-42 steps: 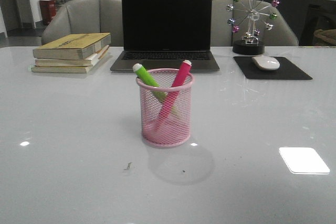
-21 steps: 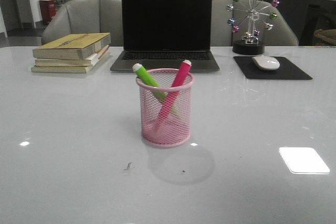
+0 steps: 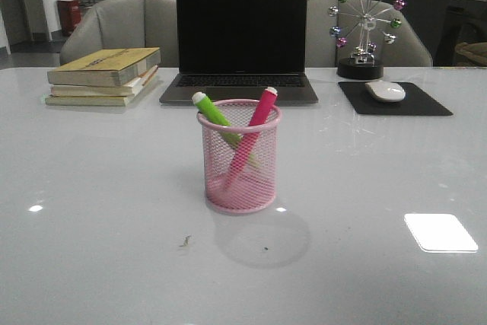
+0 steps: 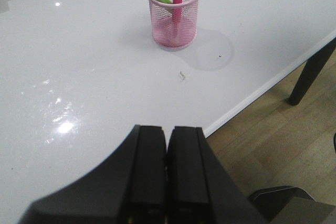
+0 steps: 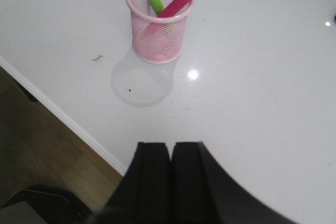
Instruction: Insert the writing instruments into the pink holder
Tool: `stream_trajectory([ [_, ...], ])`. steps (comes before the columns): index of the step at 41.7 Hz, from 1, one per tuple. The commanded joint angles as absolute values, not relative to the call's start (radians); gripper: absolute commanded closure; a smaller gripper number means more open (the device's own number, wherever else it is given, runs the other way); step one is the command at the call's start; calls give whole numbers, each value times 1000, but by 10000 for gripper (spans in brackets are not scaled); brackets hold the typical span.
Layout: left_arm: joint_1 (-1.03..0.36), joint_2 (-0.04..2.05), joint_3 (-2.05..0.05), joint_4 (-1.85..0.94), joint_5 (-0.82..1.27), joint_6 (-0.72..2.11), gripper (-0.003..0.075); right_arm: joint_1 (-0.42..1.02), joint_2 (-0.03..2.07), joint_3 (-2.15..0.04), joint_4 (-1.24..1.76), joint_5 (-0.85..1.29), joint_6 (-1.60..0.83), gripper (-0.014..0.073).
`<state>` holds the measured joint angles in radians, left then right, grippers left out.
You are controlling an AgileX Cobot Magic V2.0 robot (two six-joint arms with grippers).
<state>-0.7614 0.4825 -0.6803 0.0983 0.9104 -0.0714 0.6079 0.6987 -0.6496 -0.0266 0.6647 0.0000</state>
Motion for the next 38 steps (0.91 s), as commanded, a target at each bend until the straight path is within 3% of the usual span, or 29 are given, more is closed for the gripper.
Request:
stream_trajectory([
  [1, -769, 490, -706, 104, 846, -85, 629, 610, 693, -677, -33, 589, -7, 536],
  [25, -767, 471, -704, 102, 837, -85, 629, 610, 693, -677, -33, 590, -7, 536],
  [30, -682, 434, -700, 121, 815, -55, 629, 610, 693, -677, -33, 590, -7, 536],
  [38, -453, 311, -545, 124, 515, -55, 629, 610, 693, -677, -33, 590, -7, 536],
])
